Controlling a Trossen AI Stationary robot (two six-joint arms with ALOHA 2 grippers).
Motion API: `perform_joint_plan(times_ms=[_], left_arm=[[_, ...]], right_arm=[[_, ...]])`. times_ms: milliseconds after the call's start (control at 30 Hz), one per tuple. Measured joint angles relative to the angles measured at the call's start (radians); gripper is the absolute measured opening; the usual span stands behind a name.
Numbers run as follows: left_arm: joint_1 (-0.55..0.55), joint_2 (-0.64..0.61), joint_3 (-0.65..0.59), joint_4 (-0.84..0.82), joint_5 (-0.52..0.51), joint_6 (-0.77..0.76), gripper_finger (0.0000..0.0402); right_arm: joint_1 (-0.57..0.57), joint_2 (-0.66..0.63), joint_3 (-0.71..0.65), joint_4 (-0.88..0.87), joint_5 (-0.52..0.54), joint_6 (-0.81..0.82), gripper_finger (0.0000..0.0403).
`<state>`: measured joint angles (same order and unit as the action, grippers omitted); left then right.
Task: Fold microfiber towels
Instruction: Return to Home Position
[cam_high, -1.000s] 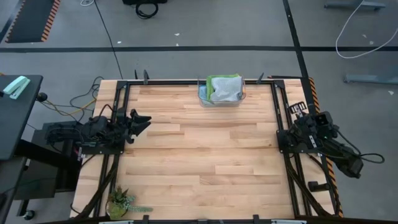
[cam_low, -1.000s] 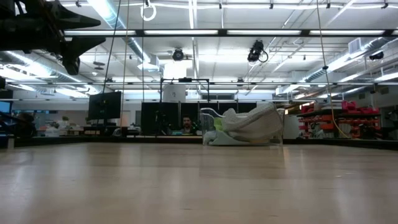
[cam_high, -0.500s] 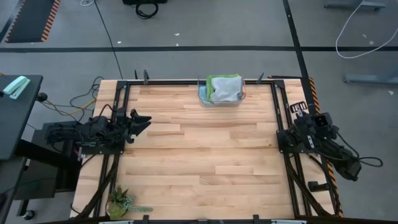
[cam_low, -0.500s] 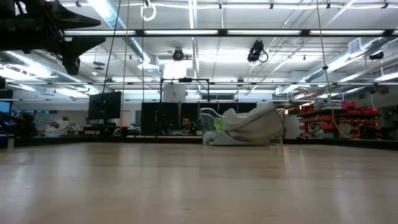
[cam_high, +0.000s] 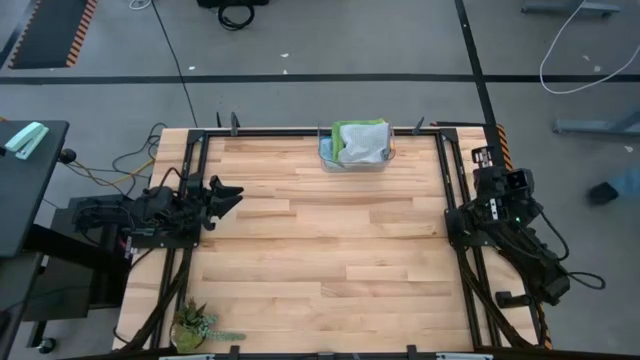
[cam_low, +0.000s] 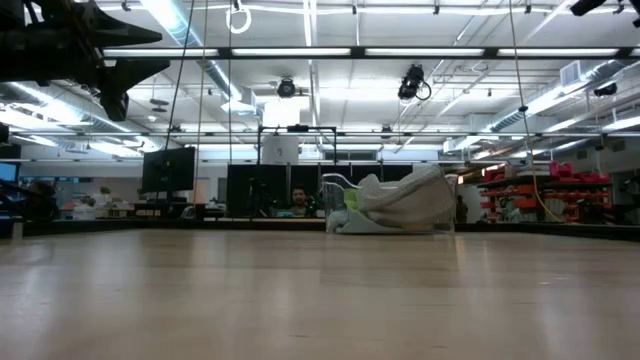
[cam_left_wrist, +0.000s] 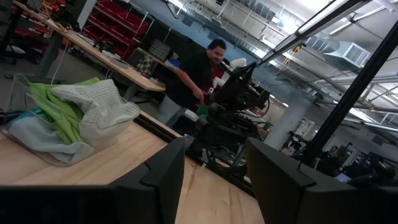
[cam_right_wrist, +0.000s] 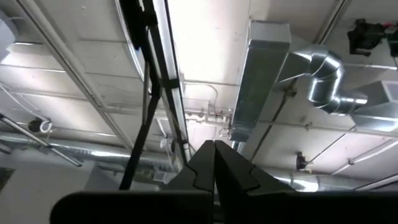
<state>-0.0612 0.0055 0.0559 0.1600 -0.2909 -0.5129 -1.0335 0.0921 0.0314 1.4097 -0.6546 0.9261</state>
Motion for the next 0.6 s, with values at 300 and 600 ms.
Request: perform_joint_plan(times_ms=[300, 600], left_arm=[[0.000, 0.000, 0.000, 0.000, 0.000, -0.002, 0.0182], [0.004, 0.000, 0.000, -0.001, -0.022, -0.004, 0.0178]], right_arm=[[-0.012, 0.000, 0.070, -0.034, 0.002, -0.013, 0.0016], [-0.013, 0.002, 0.212, -0.410, 0.045, -0.149, 0.0016]])
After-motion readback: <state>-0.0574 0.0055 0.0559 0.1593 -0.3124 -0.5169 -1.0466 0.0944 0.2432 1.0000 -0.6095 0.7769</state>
